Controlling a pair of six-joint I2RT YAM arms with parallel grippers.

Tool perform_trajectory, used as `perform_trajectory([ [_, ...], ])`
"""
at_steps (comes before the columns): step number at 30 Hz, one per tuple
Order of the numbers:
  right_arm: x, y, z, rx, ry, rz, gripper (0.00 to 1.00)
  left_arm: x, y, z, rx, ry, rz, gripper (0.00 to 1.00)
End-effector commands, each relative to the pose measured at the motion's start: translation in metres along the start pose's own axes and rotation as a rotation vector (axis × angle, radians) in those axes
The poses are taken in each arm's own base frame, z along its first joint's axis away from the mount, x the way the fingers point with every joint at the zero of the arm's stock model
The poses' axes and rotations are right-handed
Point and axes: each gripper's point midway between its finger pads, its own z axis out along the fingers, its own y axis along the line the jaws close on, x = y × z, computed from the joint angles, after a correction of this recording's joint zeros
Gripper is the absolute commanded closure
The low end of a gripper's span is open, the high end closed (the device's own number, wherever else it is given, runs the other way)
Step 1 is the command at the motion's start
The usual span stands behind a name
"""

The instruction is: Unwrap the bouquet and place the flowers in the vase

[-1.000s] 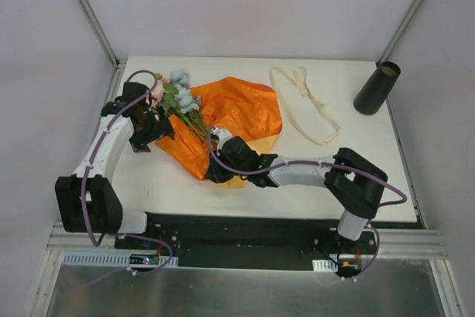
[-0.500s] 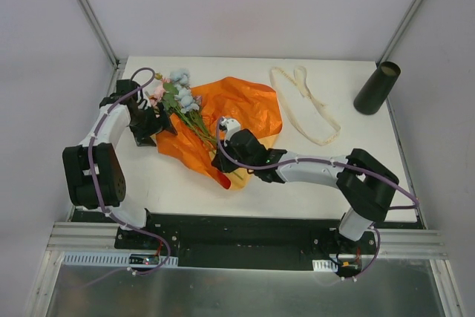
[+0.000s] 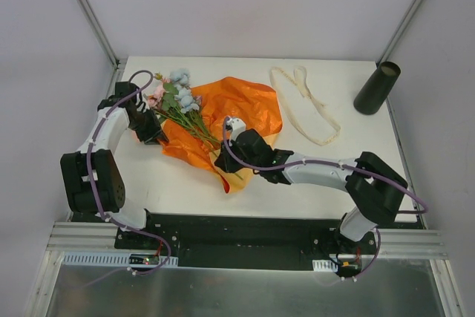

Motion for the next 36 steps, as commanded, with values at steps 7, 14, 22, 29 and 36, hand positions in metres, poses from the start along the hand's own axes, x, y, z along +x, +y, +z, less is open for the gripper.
perform_trajectory([
  [7, -0.024, 0.006, -0.017, -0.046, -0.094, 0.063, 0.79, 0.037, 0.057, -0.054, -0.399, 0.057, -0.076, 0.95],
  [14, 0.001, 0.008, -0.004, -0.096, -0.062, 0.166, 0.8, 0.053, 0.092, -0.064, -0.599, 0.12, -0.074, 0.96],
  [22, 0.025, 0.002, 0.008, -0.09, -0.01, 0.14, 0.8, 0.065, 0.125, -0.068, -0.812, 0.141, -0.157, 0.87],
  [29, 0.053, 0.006, 0.016, -0.077, 0.051, 0.092, 0.8, 0.052, 0.127, -0.093, -0.885, 0.028, -0.185, 0.55],
  [36, 0.076, 0.008, 0.026, -0.036, 0.093, 0.086, 0.8, 0.019, 0.065, -0.112, -0.591, -0.163, -0.21, 0.47],
])
